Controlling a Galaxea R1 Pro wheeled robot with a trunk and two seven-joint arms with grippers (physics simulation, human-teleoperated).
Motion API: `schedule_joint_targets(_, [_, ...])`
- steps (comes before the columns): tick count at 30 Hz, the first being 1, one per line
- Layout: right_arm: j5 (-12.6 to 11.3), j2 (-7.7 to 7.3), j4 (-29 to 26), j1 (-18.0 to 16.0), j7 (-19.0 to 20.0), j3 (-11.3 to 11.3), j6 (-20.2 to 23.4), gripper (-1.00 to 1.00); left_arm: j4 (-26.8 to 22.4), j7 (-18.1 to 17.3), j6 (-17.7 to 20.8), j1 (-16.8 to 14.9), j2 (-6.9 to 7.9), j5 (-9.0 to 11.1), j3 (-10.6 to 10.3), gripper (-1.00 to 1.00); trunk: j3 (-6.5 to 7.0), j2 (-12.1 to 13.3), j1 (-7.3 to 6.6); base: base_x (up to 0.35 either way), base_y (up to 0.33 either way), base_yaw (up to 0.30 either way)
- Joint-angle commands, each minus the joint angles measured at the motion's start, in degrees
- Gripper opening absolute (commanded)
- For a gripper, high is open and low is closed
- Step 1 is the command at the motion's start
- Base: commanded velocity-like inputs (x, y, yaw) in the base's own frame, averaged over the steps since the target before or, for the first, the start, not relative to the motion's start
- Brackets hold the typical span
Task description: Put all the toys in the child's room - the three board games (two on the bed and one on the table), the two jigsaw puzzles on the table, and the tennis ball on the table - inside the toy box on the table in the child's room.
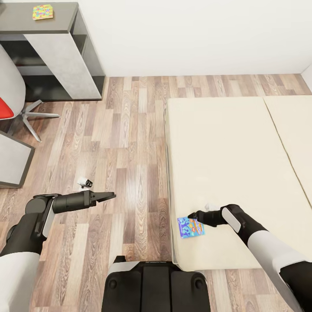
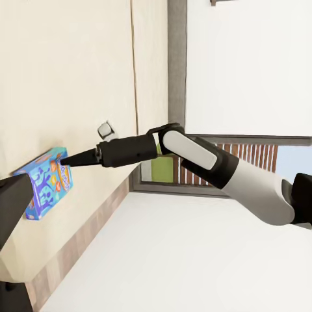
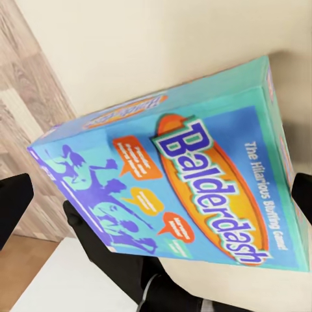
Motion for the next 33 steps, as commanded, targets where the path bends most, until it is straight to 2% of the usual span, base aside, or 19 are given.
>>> schedule_joint_targets(1, [0.2, -0.05, 0.0, 0.0, 0.4, 0.2, 0.1, 1.0, 0.0, -0.3, 0.6, 0.0, 0.01, -0.1, 0.0, 1.0, -0.06, -0.1, 0.03, 0.0, 0.0, 0.0])
schedule_joint_targets(25, [0.2, -0.02, 0.0, 0.1, 0.7, 0.1, 0.1, 1.0, 0.0, -0.3, 0.6, 0.1, 0.1, 0.0, 0.1, 1.0, -0.06, -0.1, 0.03, 0.0, 0.0, 0.0])
schedule_joint_targets(33, [0.2, -0.05, 0.0, 0.1, 2.2, 0.1, 0.1, 1.0, 0.0, -0.3, 0.6, 0.1, 0.06, 0.0, 0.1, 1.0, -0.06, -0.1, 0.03, 0.0, 0.0, 0.0])
